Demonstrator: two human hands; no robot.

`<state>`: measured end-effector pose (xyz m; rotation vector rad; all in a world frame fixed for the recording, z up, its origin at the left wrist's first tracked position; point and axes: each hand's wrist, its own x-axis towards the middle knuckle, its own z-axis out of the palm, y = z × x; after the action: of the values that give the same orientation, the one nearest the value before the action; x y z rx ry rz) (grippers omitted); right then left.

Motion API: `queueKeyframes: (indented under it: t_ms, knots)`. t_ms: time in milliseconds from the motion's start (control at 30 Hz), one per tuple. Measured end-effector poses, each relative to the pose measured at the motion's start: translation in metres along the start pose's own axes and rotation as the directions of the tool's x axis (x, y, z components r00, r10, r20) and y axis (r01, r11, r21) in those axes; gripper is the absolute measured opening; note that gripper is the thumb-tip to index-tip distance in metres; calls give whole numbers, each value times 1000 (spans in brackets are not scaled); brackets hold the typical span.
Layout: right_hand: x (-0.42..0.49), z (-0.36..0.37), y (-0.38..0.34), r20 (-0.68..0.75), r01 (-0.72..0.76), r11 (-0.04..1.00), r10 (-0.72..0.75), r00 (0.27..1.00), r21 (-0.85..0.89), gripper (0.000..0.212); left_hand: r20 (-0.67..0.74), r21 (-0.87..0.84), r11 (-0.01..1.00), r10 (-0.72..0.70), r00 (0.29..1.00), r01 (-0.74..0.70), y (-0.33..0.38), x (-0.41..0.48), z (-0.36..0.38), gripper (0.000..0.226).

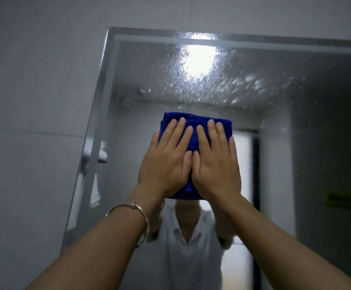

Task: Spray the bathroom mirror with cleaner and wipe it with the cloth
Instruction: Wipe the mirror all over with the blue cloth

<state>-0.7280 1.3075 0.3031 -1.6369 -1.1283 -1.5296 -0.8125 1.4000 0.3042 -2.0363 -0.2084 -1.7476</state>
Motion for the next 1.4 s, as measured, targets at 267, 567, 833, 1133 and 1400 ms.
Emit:
queueKeyframes:
  t_ms: [267,567,833,1133,1400]
  knots:
    - [-12,6,1,-37,39,999,-40,999,-13,57,-7,61,998,-12,1000,12,3,-12,1,54]
    - [-40,15,-9,-41,155,988,-155,987,-10,57,25,140,983,-122,992,117,4,-59,3,55]
    - [-37,18,-8,-55,154,987,-157,986,-53,57,-6,193,978,-83,997,83,2,-56,4,56]
    - [-1,31,-61,-44,149,985,-153,987,-89,58,30,236,971,-33,999,25,-62,-42,-18,55]
    - [65,59,-141,-54,178,981,-183,982,-73,62,65,302,952,-68,996,45,-162,-16,-51,60]
